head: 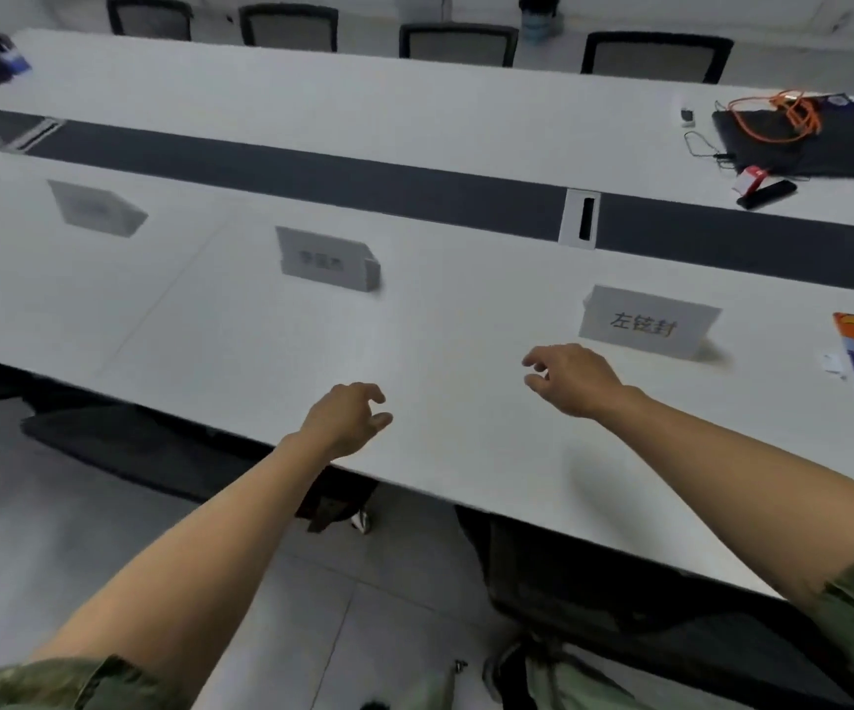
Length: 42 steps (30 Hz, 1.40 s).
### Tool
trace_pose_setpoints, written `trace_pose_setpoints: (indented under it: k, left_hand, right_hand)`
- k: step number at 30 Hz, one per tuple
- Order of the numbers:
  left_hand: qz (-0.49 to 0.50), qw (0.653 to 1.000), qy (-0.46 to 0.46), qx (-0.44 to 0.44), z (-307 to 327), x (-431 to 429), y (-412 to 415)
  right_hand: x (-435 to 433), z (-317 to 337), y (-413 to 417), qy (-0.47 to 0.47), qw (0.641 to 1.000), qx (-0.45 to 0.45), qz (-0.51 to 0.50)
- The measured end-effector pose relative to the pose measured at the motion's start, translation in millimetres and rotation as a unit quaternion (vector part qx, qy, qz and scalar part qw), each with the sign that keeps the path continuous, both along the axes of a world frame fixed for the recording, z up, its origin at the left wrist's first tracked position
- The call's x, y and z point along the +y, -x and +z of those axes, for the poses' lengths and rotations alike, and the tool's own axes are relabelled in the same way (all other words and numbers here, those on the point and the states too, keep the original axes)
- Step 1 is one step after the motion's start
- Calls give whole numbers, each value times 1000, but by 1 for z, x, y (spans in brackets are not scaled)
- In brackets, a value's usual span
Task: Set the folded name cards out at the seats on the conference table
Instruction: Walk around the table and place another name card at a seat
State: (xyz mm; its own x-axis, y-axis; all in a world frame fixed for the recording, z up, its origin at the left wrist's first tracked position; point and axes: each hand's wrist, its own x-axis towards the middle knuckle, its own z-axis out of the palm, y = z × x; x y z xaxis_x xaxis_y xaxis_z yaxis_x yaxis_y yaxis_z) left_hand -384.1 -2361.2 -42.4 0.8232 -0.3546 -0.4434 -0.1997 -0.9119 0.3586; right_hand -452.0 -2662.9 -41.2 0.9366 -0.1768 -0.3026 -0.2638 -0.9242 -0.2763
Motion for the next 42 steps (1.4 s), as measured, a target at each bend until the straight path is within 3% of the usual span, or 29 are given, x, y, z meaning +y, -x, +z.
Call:
trace_pose_setpoints:
  k: [7,17,32,42]
  left_hand:
    - [24,998,-12,-54,59,178,48]
    - [185,977,-26,-105,92,393,58]
    - [317,941,-53,-102,113,621,-115]
    - [410,908,-53,-73,94,807,-175]
  right_hand:
    - [181,31,-14,-4,995,-22,100]
    - [397,77,-100,-7,971,-60,233]
    - [653,77,-363,-43,946,-45,320]
    - [866,65,-468,-47,915,-14,401]
